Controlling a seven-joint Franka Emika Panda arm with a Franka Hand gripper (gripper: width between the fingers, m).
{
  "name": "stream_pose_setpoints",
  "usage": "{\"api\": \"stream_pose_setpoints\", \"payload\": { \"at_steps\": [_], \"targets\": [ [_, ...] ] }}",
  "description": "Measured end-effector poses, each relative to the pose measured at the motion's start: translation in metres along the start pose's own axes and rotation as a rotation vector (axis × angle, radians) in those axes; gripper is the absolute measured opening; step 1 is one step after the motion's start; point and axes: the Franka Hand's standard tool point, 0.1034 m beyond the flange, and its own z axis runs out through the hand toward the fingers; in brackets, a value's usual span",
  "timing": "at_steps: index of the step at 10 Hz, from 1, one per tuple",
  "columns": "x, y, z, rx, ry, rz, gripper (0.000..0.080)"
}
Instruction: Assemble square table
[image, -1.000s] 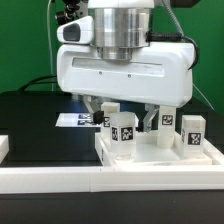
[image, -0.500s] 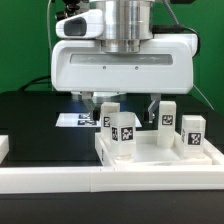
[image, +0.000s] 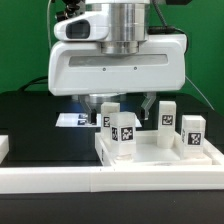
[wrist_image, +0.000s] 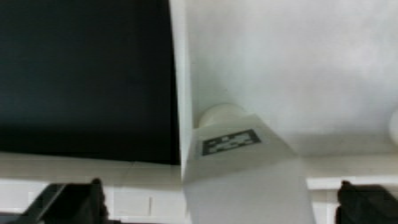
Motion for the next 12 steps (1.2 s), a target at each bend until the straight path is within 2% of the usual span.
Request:
{"api": "stream_pose_setpoints", "payload": {
  "at_steps": [4,6,7,10,12],
  "targets": [
    [-0.0009,-0.0045,0.0039,-0.001,0.008,-0.002,0.0649],
    [-0.001,-0.004,0.0041,-0.001,0.008,0.0,0.0386],
    [-0.0011,-0.0039,0.0042,-0.001,0.007,0.0,0.0288],
    [-0.0012,-0.0038,0.0043,-0.001,0.007,0.037,0.0289],
    [-0.0005,-0.0029,0.0048,0.001,0.008,0.182,0.0289]
  ]
}}
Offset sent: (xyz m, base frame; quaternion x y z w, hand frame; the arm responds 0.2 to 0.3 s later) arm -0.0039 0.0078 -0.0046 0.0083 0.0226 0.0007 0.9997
